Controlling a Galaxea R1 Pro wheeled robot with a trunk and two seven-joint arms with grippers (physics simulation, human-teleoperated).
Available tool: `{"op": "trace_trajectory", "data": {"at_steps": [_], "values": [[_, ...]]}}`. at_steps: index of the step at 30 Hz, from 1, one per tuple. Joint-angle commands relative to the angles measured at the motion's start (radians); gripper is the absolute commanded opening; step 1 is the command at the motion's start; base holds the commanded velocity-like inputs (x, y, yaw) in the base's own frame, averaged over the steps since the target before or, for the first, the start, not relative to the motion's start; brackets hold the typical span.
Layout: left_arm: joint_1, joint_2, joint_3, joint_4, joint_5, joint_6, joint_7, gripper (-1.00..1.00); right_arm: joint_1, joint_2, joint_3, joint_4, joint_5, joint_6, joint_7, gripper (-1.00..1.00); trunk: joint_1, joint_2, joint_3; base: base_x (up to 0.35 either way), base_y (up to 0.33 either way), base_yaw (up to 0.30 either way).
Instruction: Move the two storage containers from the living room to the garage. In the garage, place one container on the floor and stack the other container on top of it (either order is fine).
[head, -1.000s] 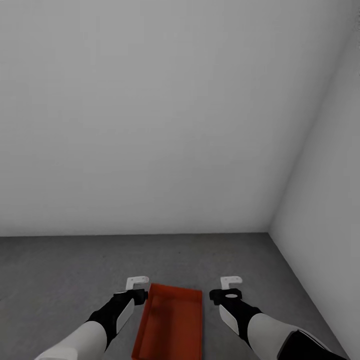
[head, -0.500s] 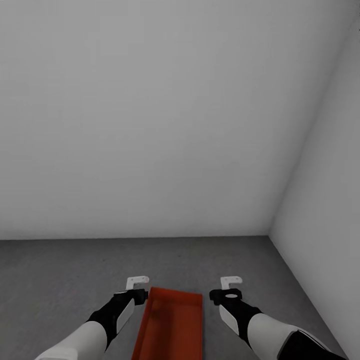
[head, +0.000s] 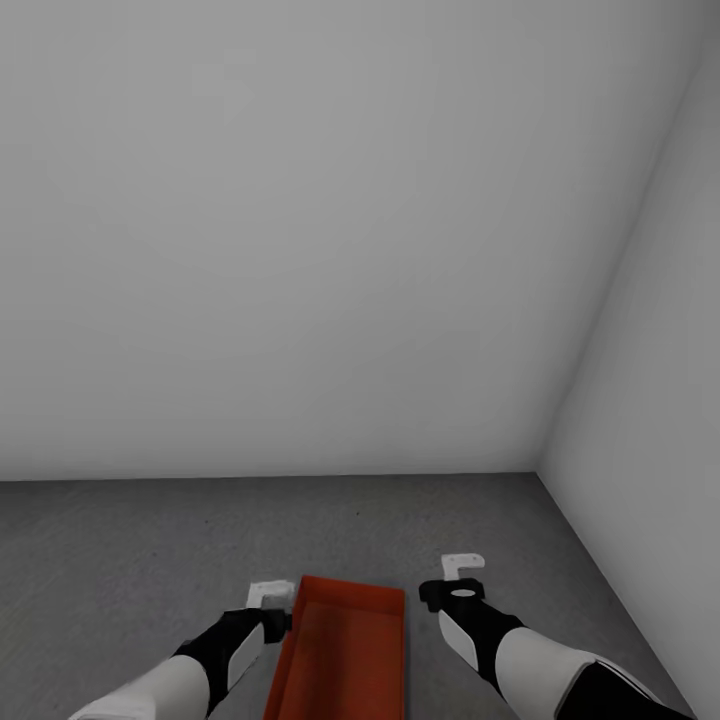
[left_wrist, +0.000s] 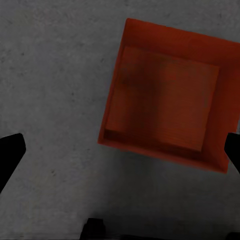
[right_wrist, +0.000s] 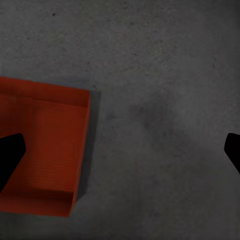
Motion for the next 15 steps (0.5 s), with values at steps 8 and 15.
{"op": "trace_trajectory", "data": {"at_steps": [8, 15], "values": [[0.000, 0.013, -0.002, 0.150, 0.014, -0.090, 0.010, 1.00, 0.000, 0.000, 0.008, 0.022, -0.009, 0.010, -0.002, 1.00, 0.000, -0.002, -0.002, 0.000, 0.000, 0.000], [0.005, 0.035, -0.002, 0.175, 0.038, -0.100, 0.008, 1.00, 0.000, 0.000, 0.007, 0.041, -0.009, 0.010, 0.002, 1.00, 0.000, -0.002, -0.002, 0.000, 0.000, 0.000]]}}
